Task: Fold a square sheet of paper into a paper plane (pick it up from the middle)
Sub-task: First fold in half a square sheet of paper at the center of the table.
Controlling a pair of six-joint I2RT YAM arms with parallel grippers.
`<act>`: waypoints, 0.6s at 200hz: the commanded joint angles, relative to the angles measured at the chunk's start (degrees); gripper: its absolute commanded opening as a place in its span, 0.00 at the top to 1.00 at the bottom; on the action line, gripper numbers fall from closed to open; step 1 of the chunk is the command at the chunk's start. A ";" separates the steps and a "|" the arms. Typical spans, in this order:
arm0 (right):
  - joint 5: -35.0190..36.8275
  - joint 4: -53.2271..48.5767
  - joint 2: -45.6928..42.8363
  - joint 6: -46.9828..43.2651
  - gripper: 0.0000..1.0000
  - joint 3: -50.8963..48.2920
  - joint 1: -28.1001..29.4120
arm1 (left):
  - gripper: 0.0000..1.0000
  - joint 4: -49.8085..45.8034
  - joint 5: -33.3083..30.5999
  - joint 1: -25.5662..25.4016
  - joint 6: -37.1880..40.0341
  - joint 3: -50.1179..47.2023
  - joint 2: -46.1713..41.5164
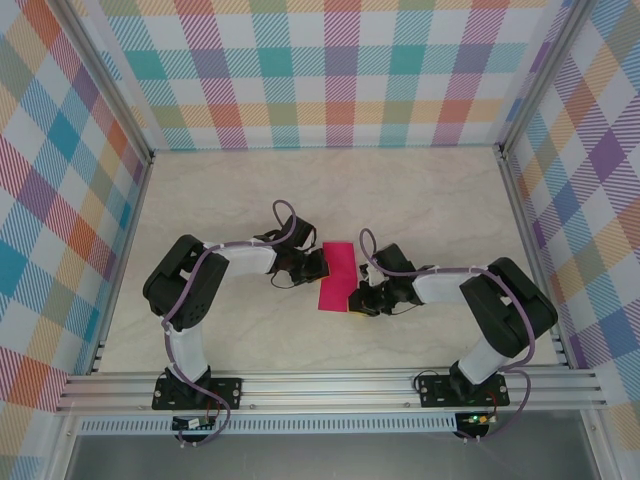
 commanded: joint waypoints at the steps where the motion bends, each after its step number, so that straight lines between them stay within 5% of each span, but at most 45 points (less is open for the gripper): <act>1: 2.15 -4.82 -2.06 -1.45 0.90 1.11 0.38 | 1.00 -5.66 -3.65 -0.88 1.21 -2.39 1.43; 42: 2.85 -2.40 -3.89 -1.26 0.88 5.79 -1.98 | 1.00 -6.02 -3.89 -0.88 1.31 -2.32 1.44; 120: 0.05 1.77 6.20 -1.96 0.90 8.18 -5.61 | 1.00 -6.02 -4.00 -0.88 1.31 -2.46 1.62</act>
